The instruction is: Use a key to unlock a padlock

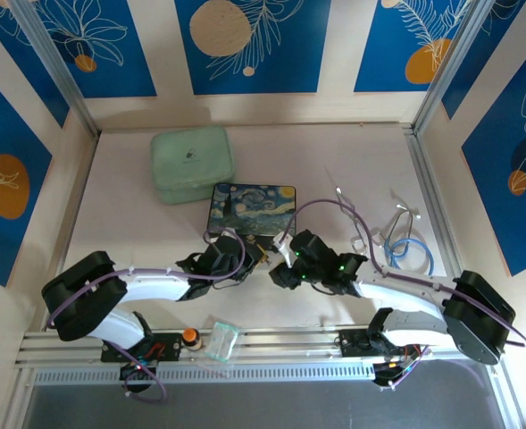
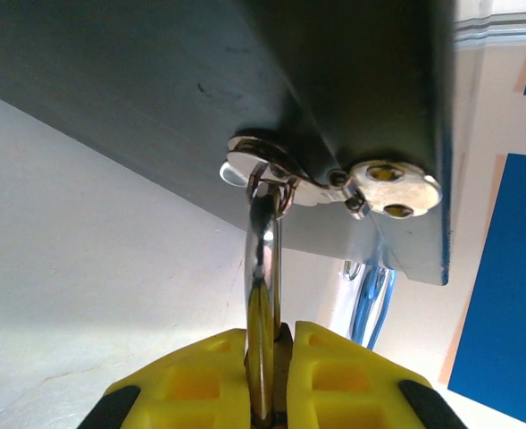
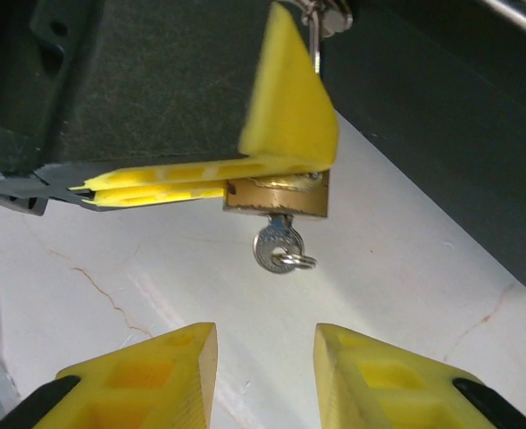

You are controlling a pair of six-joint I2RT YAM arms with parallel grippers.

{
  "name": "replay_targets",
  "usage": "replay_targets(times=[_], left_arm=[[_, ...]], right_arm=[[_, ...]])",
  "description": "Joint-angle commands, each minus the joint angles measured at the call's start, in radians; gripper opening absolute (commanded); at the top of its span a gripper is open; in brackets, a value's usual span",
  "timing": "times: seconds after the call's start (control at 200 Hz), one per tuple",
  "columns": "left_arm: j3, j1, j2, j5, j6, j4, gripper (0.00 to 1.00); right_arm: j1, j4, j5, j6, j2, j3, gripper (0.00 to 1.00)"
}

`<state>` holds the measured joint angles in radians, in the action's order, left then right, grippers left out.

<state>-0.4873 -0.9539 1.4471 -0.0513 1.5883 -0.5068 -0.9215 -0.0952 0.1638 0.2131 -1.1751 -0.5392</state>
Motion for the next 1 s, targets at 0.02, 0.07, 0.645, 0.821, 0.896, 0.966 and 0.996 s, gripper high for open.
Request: replay_targets(times=[0.02, 0.07, 0.645, 0.821, 0.896, 0.966, 0.996], left_arm=[[-0.046, -0.009, -0.034, 0.042, -0.027, -0.036, 0.00], [-0.044, -0.009, -0.036, 0.041, -0.026, -0.036, 0.00], [-0.050, -0.009, -0.024, 0.060, -0.011, -0.065, 0.00], [-0.056, -0.013, -0.042, 0.041, -0.041, -0.022, 0.00], [-0.054, -0.013, -0.048, 0.043, -0.050, -0.013, 0.00], [-0.048, -0.013, -0.047, 0.048, -0.051, -0.010, 0.00], [-0.043, -0.013, -0.045, 0.050, -0.050, -0.012, 0.00]], right_arm=[[-0.013, 0.056, 0.045, -0.075, -0.039, -0.054, 0.34], [-0.017, 0.064, 0.055, -0.081, -0.057, -0.059, 0.34], [-0.031, 0.114, 0.092, -0.091, -0.151, -0.079, 0.22], [-0.011, 0.168, 0.069, -0.072, -0.155, -0.058, 0.16], [0.018, 0.181, 0.012, -0.047, -0.146, -0.046, 0.12], [0.048, 0.196, -0.054, -0.018, -0.131, -0.029, 0.11], [0.062, 0.199, -0.082, -0.006, -0.125, -0.024, 0.11]])
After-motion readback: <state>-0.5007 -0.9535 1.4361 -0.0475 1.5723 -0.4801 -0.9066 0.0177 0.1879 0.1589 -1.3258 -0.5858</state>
